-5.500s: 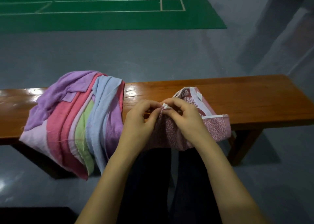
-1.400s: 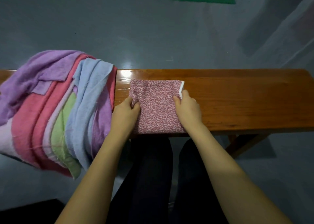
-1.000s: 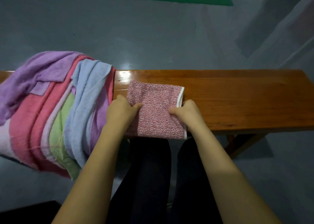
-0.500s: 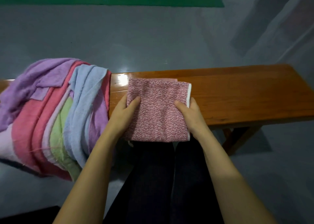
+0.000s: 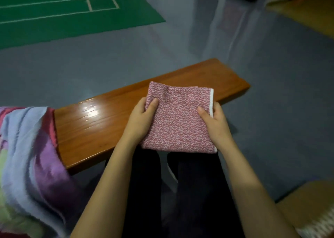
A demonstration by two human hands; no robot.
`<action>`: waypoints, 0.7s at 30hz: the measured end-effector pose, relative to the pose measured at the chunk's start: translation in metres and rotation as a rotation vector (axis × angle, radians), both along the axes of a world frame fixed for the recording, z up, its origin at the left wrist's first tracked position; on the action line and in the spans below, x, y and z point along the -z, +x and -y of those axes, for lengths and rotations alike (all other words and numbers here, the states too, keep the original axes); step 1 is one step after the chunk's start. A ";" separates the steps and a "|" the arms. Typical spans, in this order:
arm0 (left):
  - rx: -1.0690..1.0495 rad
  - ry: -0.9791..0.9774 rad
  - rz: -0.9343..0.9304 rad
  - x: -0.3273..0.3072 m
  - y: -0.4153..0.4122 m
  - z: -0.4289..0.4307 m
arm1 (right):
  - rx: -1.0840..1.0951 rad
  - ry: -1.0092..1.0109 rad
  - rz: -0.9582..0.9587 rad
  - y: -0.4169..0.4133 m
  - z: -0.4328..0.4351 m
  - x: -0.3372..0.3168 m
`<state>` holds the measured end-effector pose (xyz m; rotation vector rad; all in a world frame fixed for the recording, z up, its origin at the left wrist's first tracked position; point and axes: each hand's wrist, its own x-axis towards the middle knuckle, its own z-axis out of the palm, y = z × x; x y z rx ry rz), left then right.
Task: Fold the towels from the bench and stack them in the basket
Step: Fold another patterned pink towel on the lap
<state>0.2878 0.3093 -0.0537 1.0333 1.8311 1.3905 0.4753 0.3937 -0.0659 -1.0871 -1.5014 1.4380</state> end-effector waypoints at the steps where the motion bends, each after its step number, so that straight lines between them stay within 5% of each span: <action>1: 0.041 0.004 0.006 -0.002 0.015 -0.009 | 0.044 0.004 -0.005 0.017 -0.001 -0.002; 21: 0.835 -0.062 -0.047 0.003 0.356 -0.117 | 0.912 -0.052 -0.044 0.347 0.052 0.016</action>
